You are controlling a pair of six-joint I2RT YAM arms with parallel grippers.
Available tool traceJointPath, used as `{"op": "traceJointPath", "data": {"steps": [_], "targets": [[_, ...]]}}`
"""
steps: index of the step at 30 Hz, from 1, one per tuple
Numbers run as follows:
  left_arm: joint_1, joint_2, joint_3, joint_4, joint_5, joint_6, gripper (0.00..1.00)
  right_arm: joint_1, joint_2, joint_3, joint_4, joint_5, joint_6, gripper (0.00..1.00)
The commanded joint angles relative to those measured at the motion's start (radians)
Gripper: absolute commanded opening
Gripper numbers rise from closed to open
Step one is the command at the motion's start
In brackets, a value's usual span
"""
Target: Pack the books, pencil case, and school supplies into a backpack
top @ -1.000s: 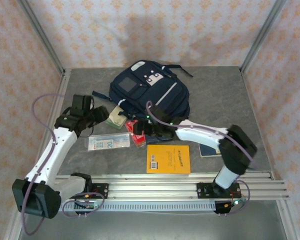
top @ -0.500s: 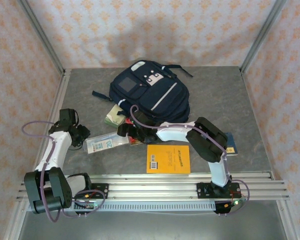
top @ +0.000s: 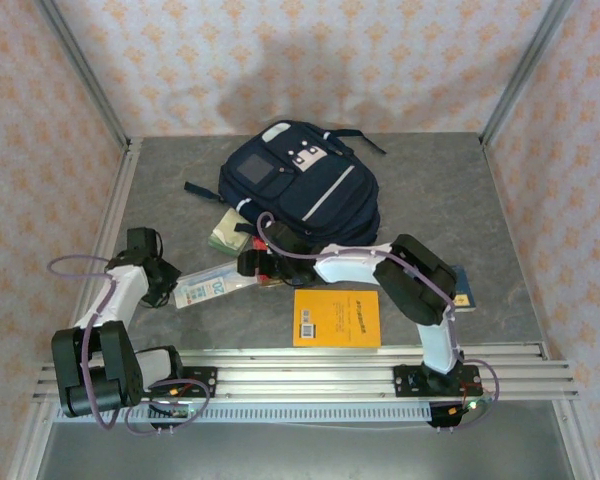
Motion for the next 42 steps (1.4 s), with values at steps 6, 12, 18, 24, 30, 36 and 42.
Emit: {"op": "traceJointPath", "data": {"steps": [6,12,18,24,30,36,42], "targets": [[0.011,0.055,-0.030,0.035,-0.118,-0.070,0.03,-0.097,0.002,0.062,-0.100,-0.135,-0.135,0.82],[0.010,0.120,-0.054,0.065,-0.138,-0.078,0.01,-0.100,0.026,0.073,-0.061,-0.228,-0.125,0.81],[0.011,0.131,-0.055,0.067,-0.154,-0.074,0.00,-0.098,0.107,0.238,-0.224,-0.284,-0.191,0.79],[0.010,0.140,-0.052,0.071,-0.151,-0.075,0.00,-0.098,0.222,0.391,-0.347,-0.306,-0.218,0.76],[0.011,0.140,-0.052,0.080,-0.141,-0.075,0.00,-0.088,0.284,0.447,-0.443,-0.281,-0.257,0.76],[0.010,0.157,-0.054,0.105,-0.103,-0.075,0.00,-0.029,0.362,0.561,-0.614,-0.315,-0.342,0.77],[0.011,0.151,-0.056,0.114,-0.083,-0.078,0.00,-0.017,0.280,0.540,-0.611,-0.348,-0.301,0.78]]}}
